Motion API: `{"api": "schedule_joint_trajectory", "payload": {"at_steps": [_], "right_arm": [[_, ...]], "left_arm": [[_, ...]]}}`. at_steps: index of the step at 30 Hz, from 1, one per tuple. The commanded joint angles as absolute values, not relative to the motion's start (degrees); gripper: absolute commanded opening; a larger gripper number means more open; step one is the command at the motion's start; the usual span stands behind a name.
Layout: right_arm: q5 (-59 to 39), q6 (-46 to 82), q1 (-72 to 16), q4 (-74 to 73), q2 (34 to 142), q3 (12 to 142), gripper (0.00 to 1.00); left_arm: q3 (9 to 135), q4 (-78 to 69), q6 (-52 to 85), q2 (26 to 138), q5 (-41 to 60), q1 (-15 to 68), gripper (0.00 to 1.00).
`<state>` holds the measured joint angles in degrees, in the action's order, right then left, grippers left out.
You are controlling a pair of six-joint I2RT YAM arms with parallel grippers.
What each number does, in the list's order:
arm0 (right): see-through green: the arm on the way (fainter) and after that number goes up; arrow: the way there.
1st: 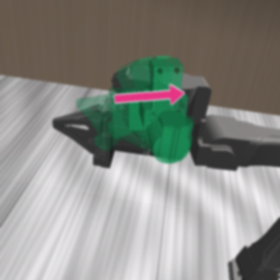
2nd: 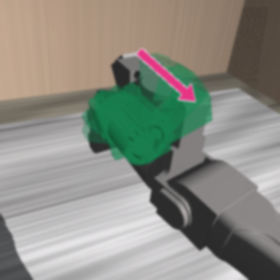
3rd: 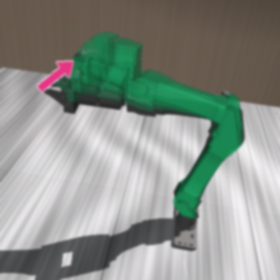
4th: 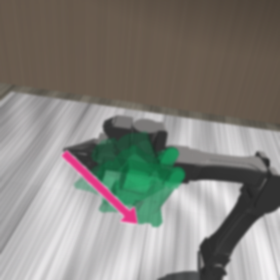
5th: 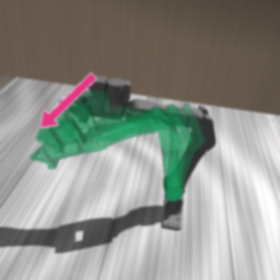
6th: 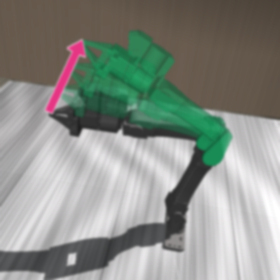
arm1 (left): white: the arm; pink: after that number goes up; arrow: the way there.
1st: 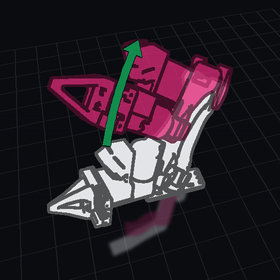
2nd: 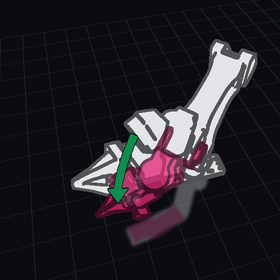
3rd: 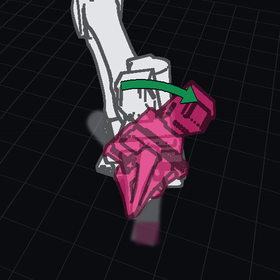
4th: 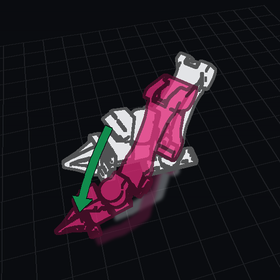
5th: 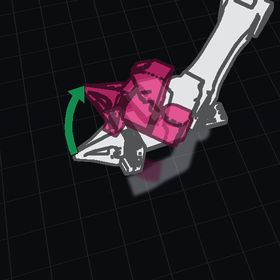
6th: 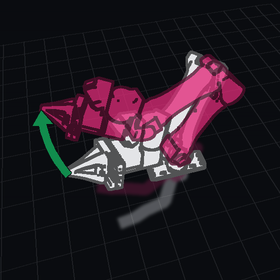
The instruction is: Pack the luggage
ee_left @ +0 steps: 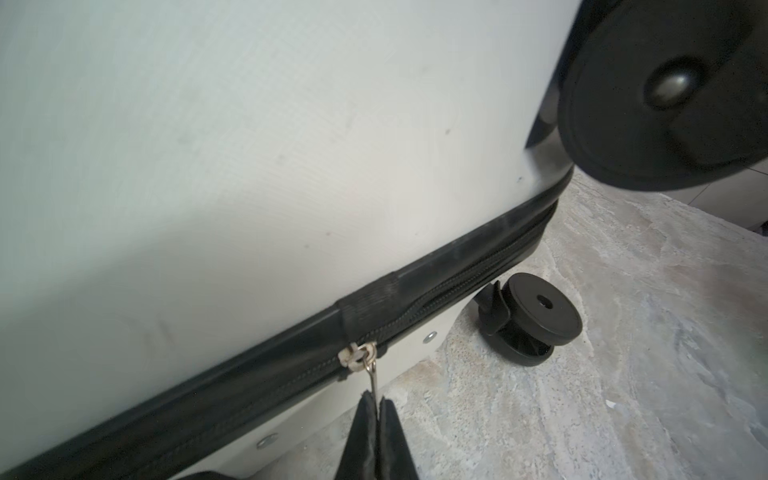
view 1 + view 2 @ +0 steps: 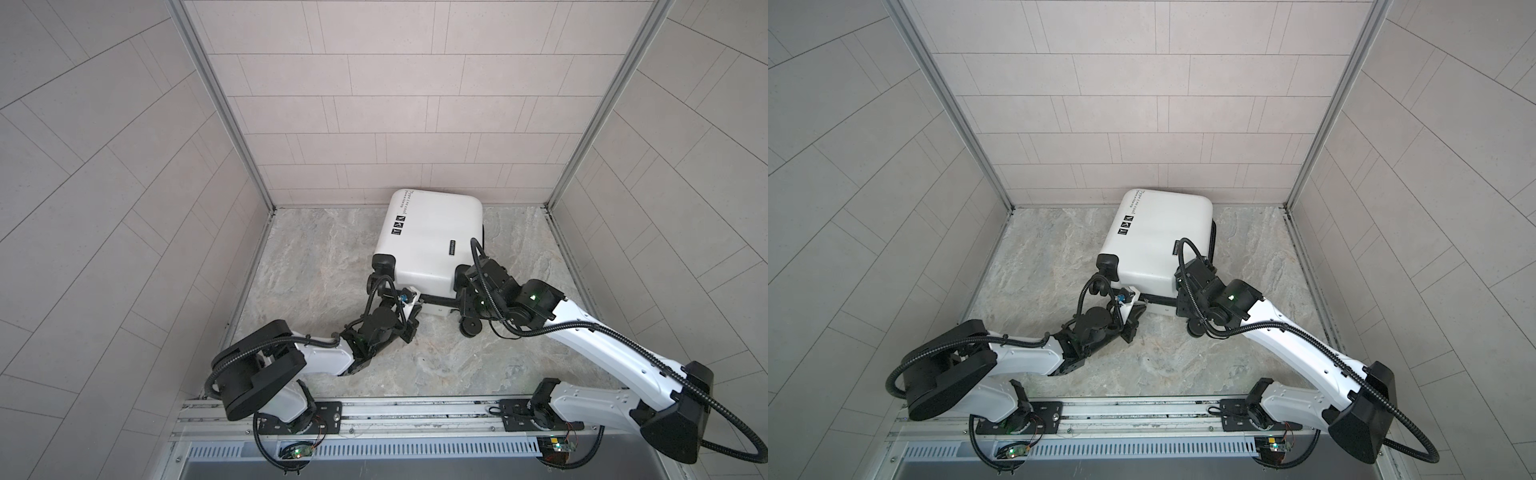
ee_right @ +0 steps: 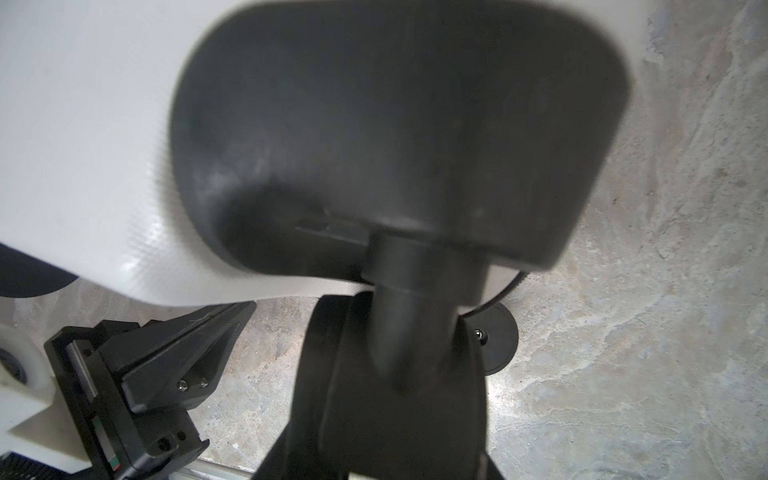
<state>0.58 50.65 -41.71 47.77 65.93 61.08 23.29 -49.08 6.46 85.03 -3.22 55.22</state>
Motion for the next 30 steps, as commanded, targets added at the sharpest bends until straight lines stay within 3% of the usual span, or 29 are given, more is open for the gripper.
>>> {"api": "schedule_joint_trajectory", "payload": {"at_steps": [1, 30], "right_arm": [[-4.4, 45.4, -44.2, 38.3, 65.4, 62.6, 0.0], [-2.5, 46.8, -43.4, 36.6, 63.6, 57.5, 0.0]], "left_arm": [[27.2, -53.8, 5.5, 86.2, 1.0, 59.0, 0.0], [42.3, -60.7, 8.7, 101.3, -1.0, 69.8, 0.0]]}}
